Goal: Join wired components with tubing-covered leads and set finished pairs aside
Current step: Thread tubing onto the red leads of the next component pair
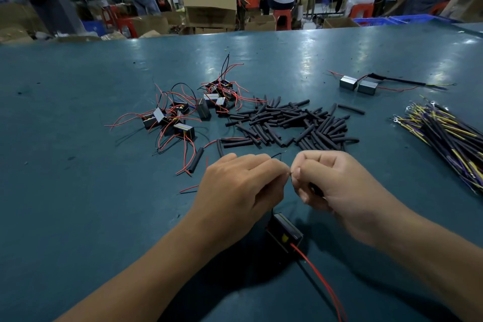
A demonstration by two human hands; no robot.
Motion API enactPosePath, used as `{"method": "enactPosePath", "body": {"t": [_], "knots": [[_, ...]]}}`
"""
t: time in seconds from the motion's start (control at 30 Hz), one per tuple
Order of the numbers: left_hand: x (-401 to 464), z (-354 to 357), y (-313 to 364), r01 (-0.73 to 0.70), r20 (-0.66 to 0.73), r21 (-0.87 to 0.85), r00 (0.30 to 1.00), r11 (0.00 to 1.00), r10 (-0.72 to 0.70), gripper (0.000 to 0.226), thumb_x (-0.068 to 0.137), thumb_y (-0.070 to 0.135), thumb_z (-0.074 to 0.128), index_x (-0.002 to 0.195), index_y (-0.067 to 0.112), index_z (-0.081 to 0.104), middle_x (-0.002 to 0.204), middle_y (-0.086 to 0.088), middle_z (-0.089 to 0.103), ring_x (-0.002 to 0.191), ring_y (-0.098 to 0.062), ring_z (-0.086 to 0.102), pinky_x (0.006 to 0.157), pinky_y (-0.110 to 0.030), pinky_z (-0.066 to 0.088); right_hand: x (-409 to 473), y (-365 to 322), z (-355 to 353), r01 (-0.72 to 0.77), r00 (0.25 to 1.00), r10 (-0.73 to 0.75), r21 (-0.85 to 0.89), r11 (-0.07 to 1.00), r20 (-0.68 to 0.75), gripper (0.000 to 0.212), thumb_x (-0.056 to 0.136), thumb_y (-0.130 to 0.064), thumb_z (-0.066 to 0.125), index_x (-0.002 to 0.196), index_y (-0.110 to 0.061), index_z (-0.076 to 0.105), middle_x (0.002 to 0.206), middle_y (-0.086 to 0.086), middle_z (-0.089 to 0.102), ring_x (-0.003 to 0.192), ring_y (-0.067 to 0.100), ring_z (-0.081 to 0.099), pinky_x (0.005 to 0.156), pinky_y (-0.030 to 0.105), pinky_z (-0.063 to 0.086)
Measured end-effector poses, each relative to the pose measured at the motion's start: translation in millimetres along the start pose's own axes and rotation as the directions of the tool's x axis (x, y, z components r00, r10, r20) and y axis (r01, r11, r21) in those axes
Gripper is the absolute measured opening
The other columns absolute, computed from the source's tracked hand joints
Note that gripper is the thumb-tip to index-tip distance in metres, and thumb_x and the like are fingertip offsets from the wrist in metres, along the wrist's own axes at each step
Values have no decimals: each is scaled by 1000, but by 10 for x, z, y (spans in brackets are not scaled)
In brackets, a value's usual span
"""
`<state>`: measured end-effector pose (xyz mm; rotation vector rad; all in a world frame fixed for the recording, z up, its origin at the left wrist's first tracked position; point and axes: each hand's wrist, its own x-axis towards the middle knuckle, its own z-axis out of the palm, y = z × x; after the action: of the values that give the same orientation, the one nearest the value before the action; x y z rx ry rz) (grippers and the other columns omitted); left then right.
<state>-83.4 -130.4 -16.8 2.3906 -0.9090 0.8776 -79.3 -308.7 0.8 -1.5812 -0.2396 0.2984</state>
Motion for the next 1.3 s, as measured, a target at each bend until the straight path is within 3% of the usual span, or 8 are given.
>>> {"method": "enactPosePath", "body": {"t": [0.13, 0.33, 0.4, 0.5, 0.57, 0.7, 0.97, 1.3], "knots": [[4, -7, -3, 178, 102, -311, 983, 933, -153, 11, 95, 21, 59, 88, 20, 68, 69, 16, 55, 63, -3, 50, 58, -29, 42, 12, 50, -67, 425, 886, -462, -438, 792, 24, 14, 78, -15, 57, 64, -16, 60, 52, -3, 52, 46, 7, 41, 45, 17, 33], [11, -39, 2, 494, 402, -708, 870, 505, -287, 19, 95, 18, 57, 82, 14, 71, 59, 7, 46, 56, -6, 41, 55, -19, 32, 117, 36, -220, 598, 411, -756, -777, -198, 510, 26, 85, -8, 54, 60, -9, 61, 57, 2, 53, 49, 24, 46, 48, 32, 40], [12, -31, 6, 492, 388, -695, 871, 525, -302, 20, 96, 20, 57, 84, 13, 71, 61, 8, 46, 58, -7, 40, 54, -21, 31, 119, 31, -253, 611, 494, -740, -788, -78, 456, 23, 86, -13, 56, 65, -13, 64, 59, -1, 56, 51, 20, 49, 50, 32, 41], [-6, 0, -13, 364, 241, -485, 930, 796, -278, 15, 95, 25, 60, 89, 17, 70, 65, 16, 52, 59, -4, 46, 56, -25, 37, 76, -30, -193, 425, 894, -429, -549, 719, 130, 16, 80, -27, 58, 68, -21, 66, 57, 0, 60, 48, 12, 49, 46, 26, 39], [-13, 15, -15, 241, 122, -285, 969, 928, -214, 11, 93, 22, 60, 90, 19, 70, 72, 19, 58, 66, -2, 52, 62, -30, 44, 91, -58, -178, 26, 998, -17, -171, 985, 55, 17, 75, -26, 56, 64, -17, 66, 57, 6, 59, 43, 11, 42, 40, 18, 33], [-10, 18, 8, 40, 40, -15, 998, 999, -39, 19, 98, 23, 53, 89, 18, 68, 75, 8, 61, 66, -15, 53, 59, -39, 39, 78, -69, -184, -365, 927, 350, 102, 925, 135, 14, 77, -21, 57, 65, -16, 62, 63, 5, 54, 39, 10, 31, 37, 18, 27], [-7, -22, 20, -12, 55, 74, 998, 997, 8, 16, 99, 19, 55, 90, 16, 68, 73, 5, 58, 64, -20, 53, 59, -40, 37, 60, -73, -159, -417, 905, 386, 193, 888, 181, 5, 71, -16, 62, 71, -17, 57, 62, 0, 52, 39, 7, 30, 36, 18, 26], [-4, 7, 17, 197, 93, -203, 979, 959, -181, 11, 95, 20, 60, 91, 18, 70, 74, 24, 54, 68, 3, 48, 63, -34, 44, 45, 26, -130, 227, 974, -224, -271, 935, 42, 13, 78, -14, 58, 66, -17, 61, 56, -2, 59, 46, 8, 41, 44, 17, 34]]}}
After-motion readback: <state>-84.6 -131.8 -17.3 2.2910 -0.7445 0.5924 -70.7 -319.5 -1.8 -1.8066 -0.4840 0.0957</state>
